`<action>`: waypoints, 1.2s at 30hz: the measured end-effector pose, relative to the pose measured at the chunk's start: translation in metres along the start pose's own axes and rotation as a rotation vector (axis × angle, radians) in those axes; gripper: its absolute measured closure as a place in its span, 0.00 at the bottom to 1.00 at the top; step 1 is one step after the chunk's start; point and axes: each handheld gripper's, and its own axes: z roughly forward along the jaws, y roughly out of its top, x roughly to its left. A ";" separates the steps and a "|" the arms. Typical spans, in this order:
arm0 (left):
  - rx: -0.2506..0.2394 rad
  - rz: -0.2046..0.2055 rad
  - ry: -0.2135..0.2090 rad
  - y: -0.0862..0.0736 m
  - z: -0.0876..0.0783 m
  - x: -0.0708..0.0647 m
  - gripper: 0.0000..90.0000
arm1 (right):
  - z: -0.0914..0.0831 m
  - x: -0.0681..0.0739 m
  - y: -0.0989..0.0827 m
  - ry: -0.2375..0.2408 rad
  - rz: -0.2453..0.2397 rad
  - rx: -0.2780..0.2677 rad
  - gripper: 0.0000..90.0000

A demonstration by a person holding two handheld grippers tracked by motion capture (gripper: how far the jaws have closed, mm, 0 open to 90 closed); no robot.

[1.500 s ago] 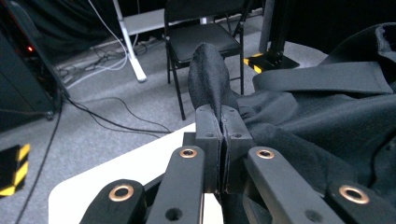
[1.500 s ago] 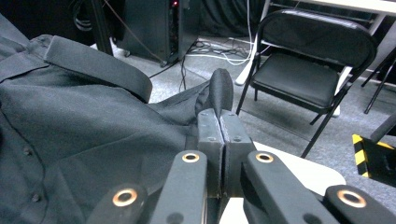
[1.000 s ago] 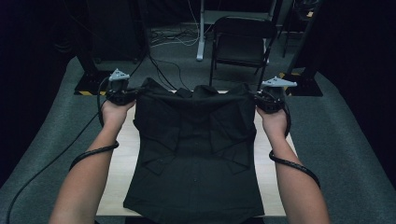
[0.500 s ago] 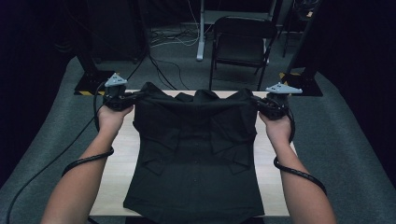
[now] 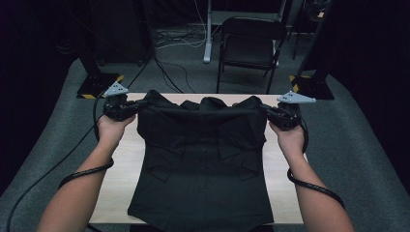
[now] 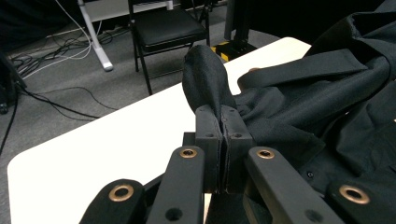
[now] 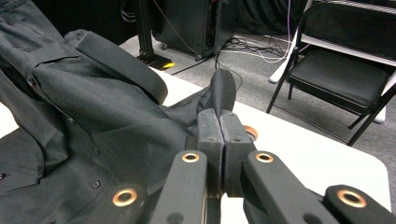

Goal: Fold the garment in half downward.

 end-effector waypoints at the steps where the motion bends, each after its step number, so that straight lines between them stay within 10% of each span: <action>1: -0.001 0.000 -0.001 -0.001 -0.001 0.000 0.97 | -0.001 0.000 -0.001 0.002 -0.001 -0.001 0.99; 36: -0.019 0.020 -0.037 -0.017 -0.023 -0.014 0.97 | -0.029 0.013 -0.017 0.059 -0.027 -0.022 0.99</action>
